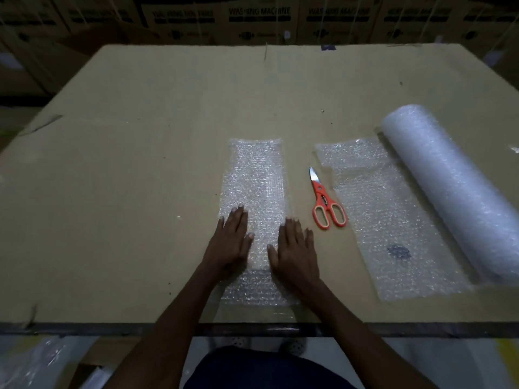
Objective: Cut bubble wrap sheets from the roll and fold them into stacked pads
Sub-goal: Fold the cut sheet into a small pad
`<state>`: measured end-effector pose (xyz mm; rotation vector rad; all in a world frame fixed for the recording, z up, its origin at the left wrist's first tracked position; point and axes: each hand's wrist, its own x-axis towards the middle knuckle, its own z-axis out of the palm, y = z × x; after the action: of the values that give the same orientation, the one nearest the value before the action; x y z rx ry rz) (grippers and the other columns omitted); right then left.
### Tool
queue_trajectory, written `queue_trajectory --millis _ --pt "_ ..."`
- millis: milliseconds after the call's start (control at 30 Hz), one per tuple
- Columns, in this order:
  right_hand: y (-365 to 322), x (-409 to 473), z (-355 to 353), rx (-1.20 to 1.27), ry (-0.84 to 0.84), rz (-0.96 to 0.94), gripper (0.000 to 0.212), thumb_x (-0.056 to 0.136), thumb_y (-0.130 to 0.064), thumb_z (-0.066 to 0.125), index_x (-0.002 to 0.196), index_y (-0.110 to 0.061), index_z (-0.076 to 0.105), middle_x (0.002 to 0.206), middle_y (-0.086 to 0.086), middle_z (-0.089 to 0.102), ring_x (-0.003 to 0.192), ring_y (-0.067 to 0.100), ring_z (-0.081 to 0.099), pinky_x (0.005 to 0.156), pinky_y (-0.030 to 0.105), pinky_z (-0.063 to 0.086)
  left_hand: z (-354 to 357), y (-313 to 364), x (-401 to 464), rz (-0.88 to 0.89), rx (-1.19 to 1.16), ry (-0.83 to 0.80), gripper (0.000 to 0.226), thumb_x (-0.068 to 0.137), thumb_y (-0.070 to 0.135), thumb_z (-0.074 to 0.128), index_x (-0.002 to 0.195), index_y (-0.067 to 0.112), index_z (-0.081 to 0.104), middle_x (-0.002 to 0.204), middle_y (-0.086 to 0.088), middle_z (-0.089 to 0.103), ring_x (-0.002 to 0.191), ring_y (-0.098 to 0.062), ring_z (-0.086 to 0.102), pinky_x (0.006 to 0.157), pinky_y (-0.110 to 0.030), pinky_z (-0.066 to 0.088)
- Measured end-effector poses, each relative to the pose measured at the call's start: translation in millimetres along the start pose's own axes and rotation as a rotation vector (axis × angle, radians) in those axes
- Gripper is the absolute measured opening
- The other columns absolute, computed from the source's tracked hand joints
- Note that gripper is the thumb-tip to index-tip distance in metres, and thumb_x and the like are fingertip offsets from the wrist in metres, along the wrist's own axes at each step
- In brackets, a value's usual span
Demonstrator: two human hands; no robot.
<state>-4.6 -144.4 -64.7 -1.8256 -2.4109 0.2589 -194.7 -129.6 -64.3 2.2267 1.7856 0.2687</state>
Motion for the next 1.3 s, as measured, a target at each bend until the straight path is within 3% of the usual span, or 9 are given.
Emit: queue_trajectory --millis 167,267,567,667,800,867,933,1067,1300 --pt "-21 14 8 0.005 -0.069 0.005 0.084 0.099 -0.056 0.023 0.15 0.009 0.038 0.16 0.029 0.03 0.149 0.04 0.032 0.12 0.059 0.012 -3 -45 -21 0.074 0.09 0.014 0.064 0.102 0.042 0.031 0.147 -0.003 0.042 0.157 -0.02 0.034 0.143 -0.036 0.037 0.111 -0.061 0.034" --pt "-28 16 13 0.006 -0.067 -0.003 0.09 0.099 -0.065 0.012 0.16 0.001 0.014 0.169 0.02 0.003 0.158 0.032 0.004 0.123 0.051 -0.007 -5 -59 -23 0.119 0.123 0.07 0.062 0.103 0.042 0.036 0.144 -0.002 0.047 0.154 -0.02 0.04 0.141 -0.034 0.042 0.111 -0.06 0.031" --pt "-30 16 12 0.039 -0.086 0.02 0.093 0.096 -0.071 0.007 0.163 -0.006 0.001 0.17 0.012 -0.01 0.157 0.022 -0.012 0.123 0.047 -0.013 -7 -73 -21 0.184 0.116 0.042 0.072 0.102 0.054 0.026 0.151 0.003 0.039 0.159 -0.016 0.034 0.146 -0.03 0.033 0.118 -0.059 0.012" --pt "-30 16 4 0.067 -0.133 0.043 0.092 0.097 -0.073 0.011 0.163 -0.01 -0.003 0.17 0.009 -0.015 0.156 0.02 -0.015 0.124 0.057 -0.009 -14 -70 -20 0.15 0.066 -0.023 0.083 0.096 0.064 0.016 0.158 0.009 0.017 0.166 -0.009 0.01 0.154 -0.024 0.01 0.119 -0.052 -0.004" --pt "-32 15 -14 0.225 -0.038 0.137 0.088 0.099 -0.071 0.032 0.163 -0.014 0.011 0.172 0.007 0.002 0.158 0.024 0.002 0.121 0.061 -0.002 -24 -66 -30 0.231 -0.098 0.016 0.084 0.094 0.066 0.023 0.159 0.014 0.014 0.167 -0.002 0.006 0.154 -0.017 0.004 0.123 -0.044 0.003" --pt "-31 7 -23 0.279 0.112 0.06 0.079 0.096 -0.067 0.045 0.153 -0.013 0.04 0.16 0.011 0.037 0.147 0.03 0.034 0.117 0.06 0.023 -24 -65 -42 0.334 -0.157 0.058 0.077 0.096 0.062 0.037 0.155 0.011 0.032 0.164 -0.005 0.024 0.15 -0.02 0.023 0.121 -0.04 0.019" --pt "-28 -7 -26 0.308 0.222 -0.078 0.061 0.09 -0.061 0.051 0.122 -0.012 0.067 0.123 0.011 0.066 0.111 0.031 0.061 0.092 0.046 0.048 -21 -62 -57 0.44 -0.184 0.131 0.064 0.094 0.054 0.051 0.141 0.01 0.053 0.153 -0.008 0.045 0.138 -0.022 0.045 0.109 -0.031 0.038" --pt "-24 -44 -22 0.295 0.252 -0.138 0.038 0.088 -0.055 0.057 0.076 -0.021 0.07 0.079 -0.004 0.067 0.073 0.021 0.063 0.059 0.033 0.047 -16 -54 -86 0.543 -0.252 0.281 0.037 0.091 0.045 0.066 0.109 0.013 0.073 0.129 -0.004 0.067 0.113 -0.016 0.065 0.087 -0.023 0.05" --pt "-2 -73 -9 0.291 0.106 -0.311 0.038 0.086 -0.056 0.067 0.1 -0.021 0.07 0.101 -0.006 0.063 0.094 0.015 0.058 0.067 0.031 0.048 -9 -61 -106 0.48 -0.218 0.167 0.043 0.087 0.055 0.068 0.109 0.018 0.072 0.128 0.001 0.067 0.115 -0.013 0.064 0.087 -0.025 0.055"
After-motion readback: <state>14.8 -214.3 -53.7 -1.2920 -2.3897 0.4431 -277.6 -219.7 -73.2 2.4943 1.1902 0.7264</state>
